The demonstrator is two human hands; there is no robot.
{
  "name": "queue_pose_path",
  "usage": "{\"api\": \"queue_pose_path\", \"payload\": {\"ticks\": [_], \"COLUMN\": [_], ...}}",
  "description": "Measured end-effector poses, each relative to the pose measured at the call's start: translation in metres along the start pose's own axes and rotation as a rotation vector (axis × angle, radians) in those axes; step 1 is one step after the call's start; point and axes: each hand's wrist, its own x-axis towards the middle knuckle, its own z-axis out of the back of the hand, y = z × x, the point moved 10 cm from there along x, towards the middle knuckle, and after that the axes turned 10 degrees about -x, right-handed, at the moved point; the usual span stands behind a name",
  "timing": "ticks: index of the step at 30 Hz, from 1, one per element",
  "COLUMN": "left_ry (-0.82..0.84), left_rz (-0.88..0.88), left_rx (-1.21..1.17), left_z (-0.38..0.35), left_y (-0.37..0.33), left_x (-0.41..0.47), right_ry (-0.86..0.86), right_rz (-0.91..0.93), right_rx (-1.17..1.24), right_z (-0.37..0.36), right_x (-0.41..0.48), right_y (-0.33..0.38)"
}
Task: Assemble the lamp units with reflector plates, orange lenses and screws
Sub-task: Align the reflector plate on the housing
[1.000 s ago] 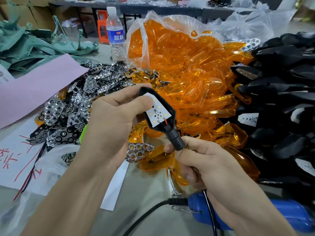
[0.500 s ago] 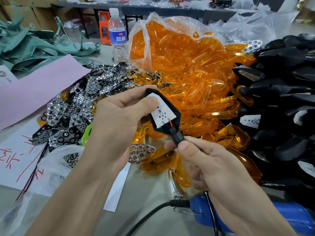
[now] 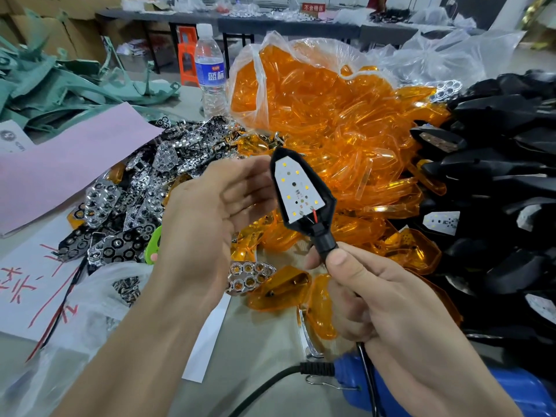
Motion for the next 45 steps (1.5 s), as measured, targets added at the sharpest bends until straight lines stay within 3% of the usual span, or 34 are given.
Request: {"api": "queue_pose_path", "payload": {"ticks": [4, 9, 18, 31, 45], "left_ry": [0.094, 0.256, 0.188, 0.087, 0.145], "left_rz": [-0.001, -0.15, -0.152, -0.124, -0.019], "left_rx": [0.203, 0.234, 0.206, 0.263, 0.184], "left_z": [-0.016, -0.039, -0.038, -0.031, -0.035], "left_y": [-0.003, -0.008, -0.005, 0.007, 0.01], "left_x": [0.003, -0.021, -0.019, -0.02, -0.018], "right_ry": [-0.076, -0.085, -0.024, -0.009, -0.029], "right_rz": [0.043, 0.025, -0.07, -0.065, -0.057], "right_rx": [0.037, 0.073, 0.199, 0.016, 0.039], "right_z": [0.001, -0.009, -0.027, -0.031, -0.029], "right_x": [0.0, 0.0, 0.005, 0.003, 0.002], "right_y": [0.004, 0.001, -0.013, -0.014, -0.011]}}
